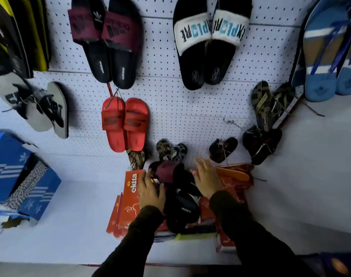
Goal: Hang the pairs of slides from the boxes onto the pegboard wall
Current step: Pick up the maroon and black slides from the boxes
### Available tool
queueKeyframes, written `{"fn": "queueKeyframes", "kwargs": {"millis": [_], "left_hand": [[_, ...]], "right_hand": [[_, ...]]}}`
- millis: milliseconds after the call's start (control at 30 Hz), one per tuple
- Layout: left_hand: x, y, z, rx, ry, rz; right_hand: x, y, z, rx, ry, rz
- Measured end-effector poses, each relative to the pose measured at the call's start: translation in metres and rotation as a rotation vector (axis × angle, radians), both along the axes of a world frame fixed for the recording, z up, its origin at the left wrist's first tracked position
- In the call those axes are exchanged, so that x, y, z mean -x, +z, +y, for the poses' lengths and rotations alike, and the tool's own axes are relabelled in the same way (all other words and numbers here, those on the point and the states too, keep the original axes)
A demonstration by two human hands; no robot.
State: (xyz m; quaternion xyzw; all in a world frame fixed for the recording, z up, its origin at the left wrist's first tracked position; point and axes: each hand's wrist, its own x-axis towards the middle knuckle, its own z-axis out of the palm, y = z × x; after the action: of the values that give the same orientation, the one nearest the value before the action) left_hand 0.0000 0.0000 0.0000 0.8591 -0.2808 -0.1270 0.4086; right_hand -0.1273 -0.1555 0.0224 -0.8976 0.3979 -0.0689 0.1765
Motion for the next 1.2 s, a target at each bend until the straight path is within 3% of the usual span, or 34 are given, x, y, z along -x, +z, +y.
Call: {"fn": "queueKeyframes", "kwargs": {"millis": [167,267,300,567,867,1033,1200], "left_hand": [[0.032,-0.043,0.004,-0.188,0.505,0.793],[0.037,-0.085,-0.005,-0.058,0.589,1.16],[0.038,-0.098,-0.007,-0.06,0.582,1.207],[0.048,-0.065,-0.008,-0.033,0.605,1.175],[0.045,-0.067,-0.005,0.118,0.634,1.178],[0.029,-0.06,0.01,0.177,0.585,1.068],[-0.011,-0.034,0.016,0.267,0.541,0.887]], "right_hand": [[-0.002,-0.027,-0.013,-0.279,0.005,0.198],[-0.009,-0.034,-0.023,-0.487,0.004,0.241],[-0.011,-0.036,-0.027,-0.521,-0.001,0.233],[-0.013,-0.044,-0.043,-0.585,-0.109,0.155],[-0.001,-0.048,-0.031,-0.873,-0.191,0.098],[0.002,-0.036,-0.015,-0.961,-0.222,-0.036],[-0.003,-0.017,-0.002,-0.923,-0.193,-0.224]]}}
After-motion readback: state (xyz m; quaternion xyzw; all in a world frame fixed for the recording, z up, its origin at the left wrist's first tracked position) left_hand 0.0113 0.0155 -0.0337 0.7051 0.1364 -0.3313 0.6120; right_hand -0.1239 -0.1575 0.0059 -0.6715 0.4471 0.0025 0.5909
